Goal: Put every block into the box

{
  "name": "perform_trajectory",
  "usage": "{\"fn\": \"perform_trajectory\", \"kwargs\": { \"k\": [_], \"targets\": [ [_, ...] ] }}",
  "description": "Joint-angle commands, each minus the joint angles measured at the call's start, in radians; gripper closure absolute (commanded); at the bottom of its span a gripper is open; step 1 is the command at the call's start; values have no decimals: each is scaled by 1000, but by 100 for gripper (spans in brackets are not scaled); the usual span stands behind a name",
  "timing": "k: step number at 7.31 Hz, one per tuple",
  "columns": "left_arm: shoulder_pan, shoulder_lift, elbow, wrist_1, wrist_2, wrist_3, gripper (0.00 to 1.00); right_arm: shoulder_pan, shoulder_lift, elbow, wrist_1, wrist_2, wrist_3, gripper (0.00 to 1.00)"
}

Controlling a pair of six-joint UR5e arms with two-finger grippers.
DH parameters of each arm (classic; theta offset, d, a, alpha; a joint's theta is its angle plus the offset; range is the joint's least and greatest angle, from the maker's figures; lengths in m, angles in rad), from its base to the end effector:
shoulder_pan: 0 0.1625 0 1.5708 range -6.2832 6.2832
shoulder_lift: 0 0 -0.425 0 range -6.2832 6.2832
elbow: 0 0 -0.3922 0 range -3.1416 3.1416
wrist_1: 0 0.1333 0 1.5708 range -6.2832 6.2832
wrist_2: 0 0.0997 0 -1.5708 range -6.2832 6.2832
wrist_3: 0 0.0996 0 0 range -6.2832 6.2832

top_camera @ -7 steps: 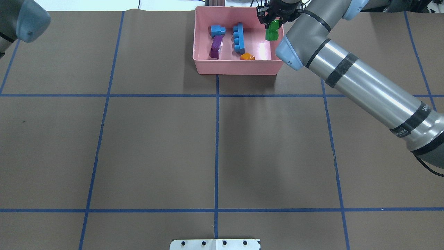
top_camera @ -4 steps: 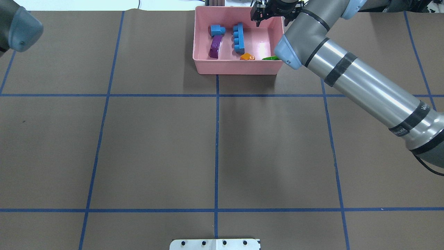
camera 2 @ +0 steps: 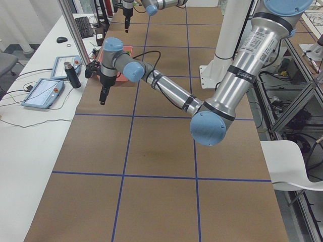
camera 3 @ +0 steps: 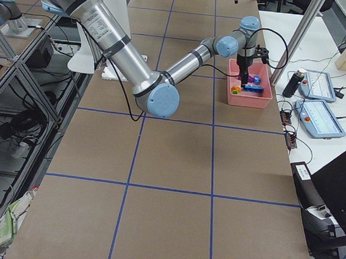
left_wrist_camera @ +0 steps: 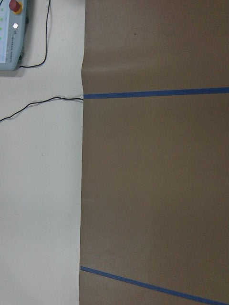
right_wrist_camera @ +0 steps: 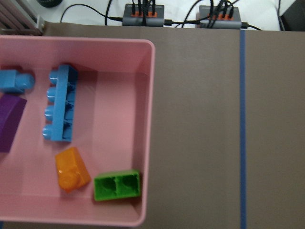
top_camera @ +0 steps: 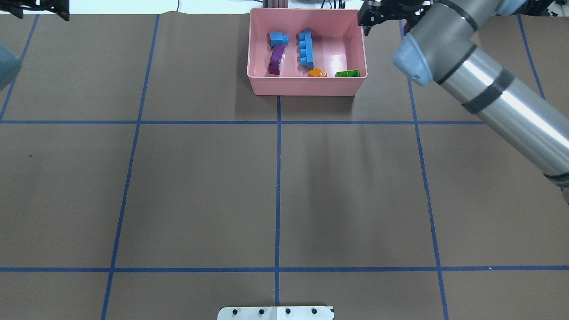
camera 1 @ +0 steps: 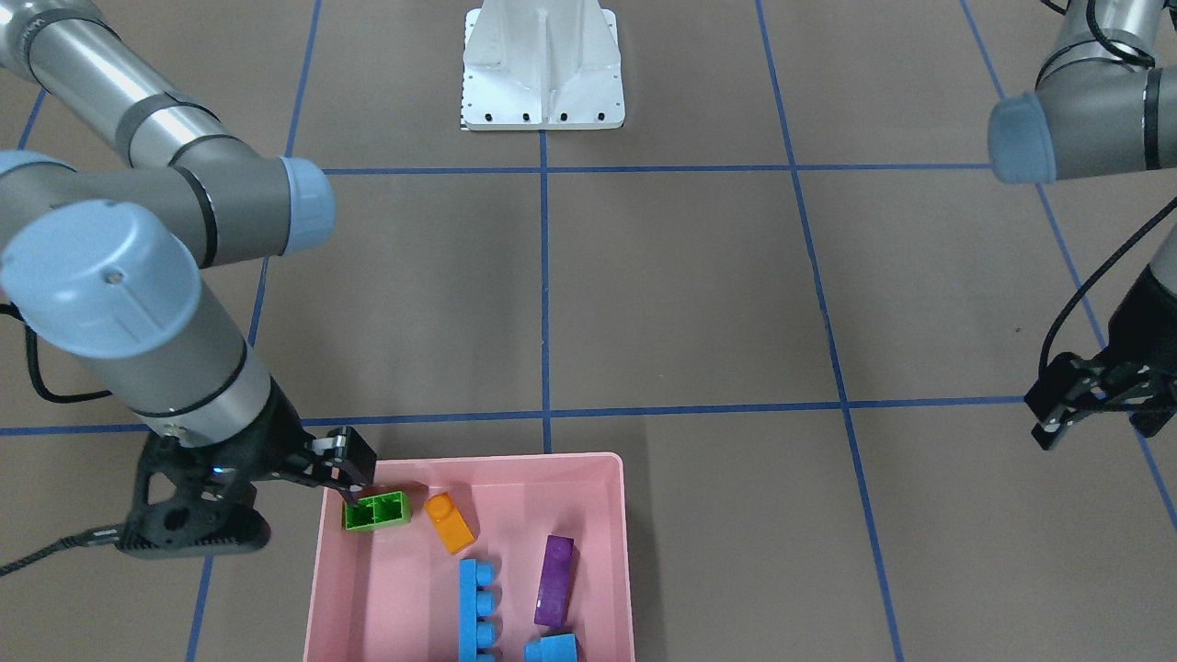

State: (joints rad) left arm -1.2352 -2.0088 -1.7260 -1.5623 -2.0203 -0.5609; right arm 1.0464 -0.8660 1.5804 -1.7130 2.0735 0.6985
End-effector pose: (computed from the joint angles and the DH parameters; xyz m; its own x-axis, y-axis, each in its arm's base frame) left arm 0.1251 -0.6322 0.3479 0.7993 0.0241 -0.6004 0.1778 0.9450 0.2746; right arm -0.2780 -0.6510 0.2487 0.7516 -0.0409 0.6584 -0.0814 0.9847 0.1542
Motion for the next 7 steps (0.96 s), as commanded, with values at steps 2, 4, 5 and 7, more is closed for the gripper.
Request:
{"fn": "perform_trajectory", "kwargs": {
  "k": [2, 4, 5, 7],
  "targets": [
    [-74, 212, -225, 182, -30, 238, 0, 73, -339, 378, -191, 38, -213, 0],
    [-163, 309, -238, 180, -124, 379, 0, 192, -508, 401, -154, 156, -458, 0],
    [-197, 329, -234, 185, -136, 397, 0, 263, -612, 391, -89, 195, -584, 0],
    [-306, 402, -225, 173, -204, 457, 0, 383, -737, 342, -5, 332, -613, 0]
  ]
}}
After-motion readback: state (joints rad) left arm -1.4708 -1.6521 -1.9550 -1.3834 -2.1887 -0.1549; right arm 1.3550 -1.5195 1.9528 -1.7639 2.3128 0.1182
